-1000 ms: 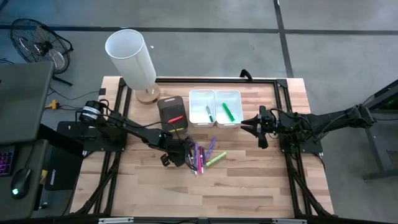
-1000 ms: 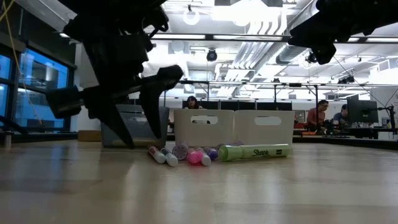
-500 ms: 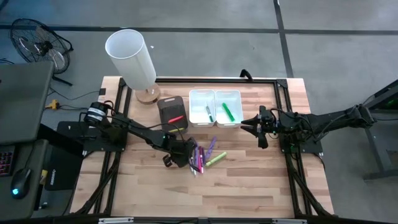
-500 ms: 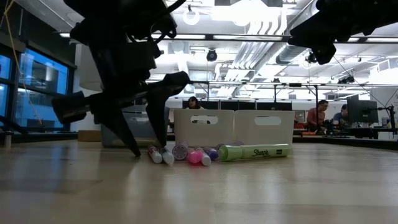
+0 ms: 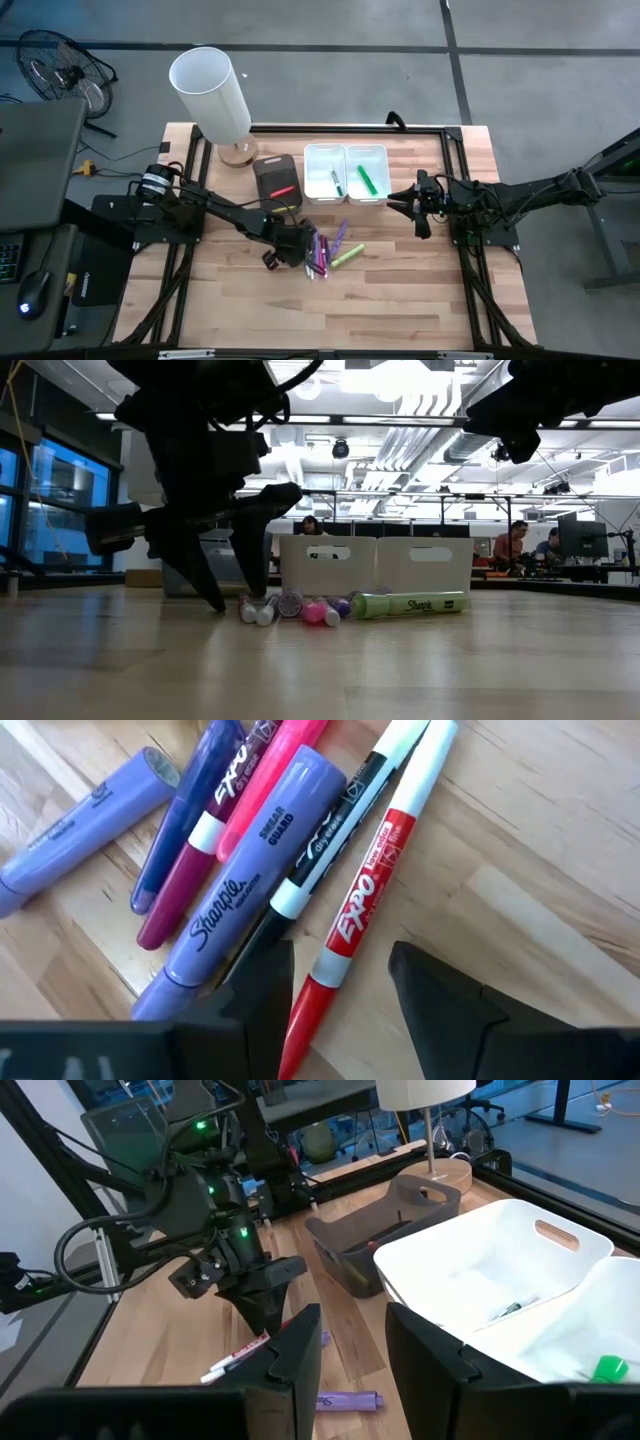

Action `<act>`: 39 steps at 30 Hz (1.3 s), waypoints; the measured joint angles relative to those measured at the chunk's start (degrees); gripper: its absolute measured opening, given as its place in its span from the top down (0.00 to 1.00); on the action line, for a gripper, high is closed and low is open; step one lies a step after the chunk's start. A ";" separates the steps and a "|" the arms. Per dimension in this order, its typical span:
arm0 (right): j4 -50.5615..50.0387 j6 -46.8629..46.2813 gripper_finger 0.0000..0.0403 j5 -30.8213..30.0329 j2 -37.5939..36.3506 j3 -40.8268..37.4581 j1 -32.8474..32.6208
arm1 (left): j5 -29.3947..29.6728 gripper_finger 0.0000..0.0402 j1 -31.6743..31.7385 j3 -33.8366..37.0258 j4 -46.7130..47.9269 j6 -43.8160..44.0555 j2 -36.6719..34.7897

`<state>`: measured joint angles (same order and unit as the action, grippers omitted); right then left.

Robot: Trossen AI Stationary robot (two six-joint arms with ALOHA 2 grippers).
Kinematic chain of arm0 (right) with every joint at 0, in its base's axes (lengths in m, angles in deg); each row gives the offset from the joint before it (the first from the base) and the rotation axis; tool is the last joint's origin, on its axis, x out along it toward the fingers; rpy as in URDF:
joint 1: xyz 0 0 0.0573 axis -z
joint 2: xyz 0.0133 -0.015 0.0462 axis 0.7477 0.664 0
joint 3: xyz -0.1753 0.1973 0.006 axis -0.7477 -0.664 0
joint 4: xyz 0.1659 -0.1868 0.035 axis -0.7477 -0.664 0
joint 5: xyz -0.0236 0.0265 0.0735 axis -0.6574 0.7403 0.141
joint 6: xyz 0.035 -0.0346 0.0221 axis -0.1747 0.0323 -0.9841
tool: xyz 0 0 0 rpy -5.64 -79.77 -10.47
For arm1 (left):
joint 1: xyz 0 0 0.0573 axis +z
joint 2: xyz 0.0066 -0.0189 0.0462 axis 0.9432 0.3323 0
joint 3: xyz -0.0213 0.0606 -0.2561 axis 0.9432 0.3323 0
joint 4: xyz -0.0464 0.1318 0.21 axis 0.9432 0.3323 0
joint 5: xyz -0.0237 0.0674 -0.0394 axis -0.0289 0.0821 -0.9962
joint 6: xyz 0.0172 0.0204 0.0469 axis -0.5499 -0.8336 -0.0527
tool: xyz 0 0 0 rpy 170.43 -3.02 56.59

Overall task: Pick & Place Markers
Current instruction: Put the red marker pen into the left white bin

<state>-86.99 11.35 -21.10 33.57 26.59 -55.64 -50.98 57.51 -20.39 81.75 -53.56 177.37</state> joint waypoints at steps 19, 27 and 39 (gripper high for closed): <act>0.00 -0.01 0.74 0.00 -0.02 0.00 0.00 | -6.00 0.57 2.34 -7.28 11.54 -3.71 2.19; 0.04 0.00 0.74 0.02 0.00 0.00 0.00 | -5.97 0.57 2.48 -11.84 16.45 -3.36 6.40; 0.04 0.00 0.74 0.02 -0.02 0.00 -0.02 | -6.06 0.63 2.16 -12.50 17.63 -4.38 6.56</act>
<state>-86.95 11.35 -21.08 33.54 26.59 -55.66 -57.03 59.67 -32.89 99.37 -57.94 183.93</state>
